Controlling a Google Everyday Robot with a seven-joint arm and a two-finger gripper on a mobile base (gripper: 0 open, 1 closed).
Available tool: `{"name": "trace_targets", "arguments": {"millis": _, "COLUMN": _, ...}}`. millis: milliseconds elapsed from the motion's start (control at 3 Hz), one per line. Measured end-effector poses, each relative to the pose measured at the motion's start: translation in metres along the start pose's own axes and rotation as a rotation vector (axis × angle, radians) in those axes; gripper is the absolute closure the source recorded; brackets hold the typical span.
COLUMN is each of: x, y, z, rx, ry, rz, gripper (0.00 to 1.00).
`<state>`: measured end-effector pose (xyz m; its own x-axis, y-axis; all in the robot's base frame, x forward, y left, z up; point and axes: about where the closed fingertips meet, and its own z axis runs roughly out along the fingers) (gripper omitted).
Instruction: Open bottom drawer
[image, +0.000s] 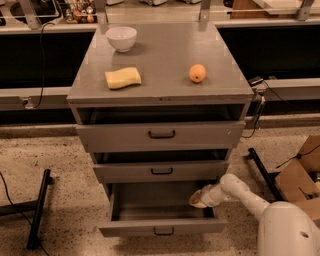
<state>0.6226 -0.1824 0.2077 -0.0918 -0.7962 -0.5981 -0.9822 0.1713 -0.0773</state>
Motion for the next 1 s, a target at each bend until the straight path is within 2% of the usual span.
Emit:
{"name": "trace_targets", "arguments": {"millis": 333, "x": 0.014, "y": 0.006, "z": 0.017, "rx": -0.023, "ry": 0.014, "rz": 0.022, "gripper": 1.00}}
{"name": "trace_targets", "arguments": {"millis": 667, "x": 0.029, "y": 0.021, "z": 0.030, "rx": -0.068, "ry": 0.031, "rz": 0.048, "gripper": 1.00}}
{"name": "trace_targets", "arguments": {"millis": 1000, "x": 0.038, "y": 0.045, "z": 0.039, "rx": -0.181, "ry": 0.098, "rz": 0.024, "gripper": 1.00}}
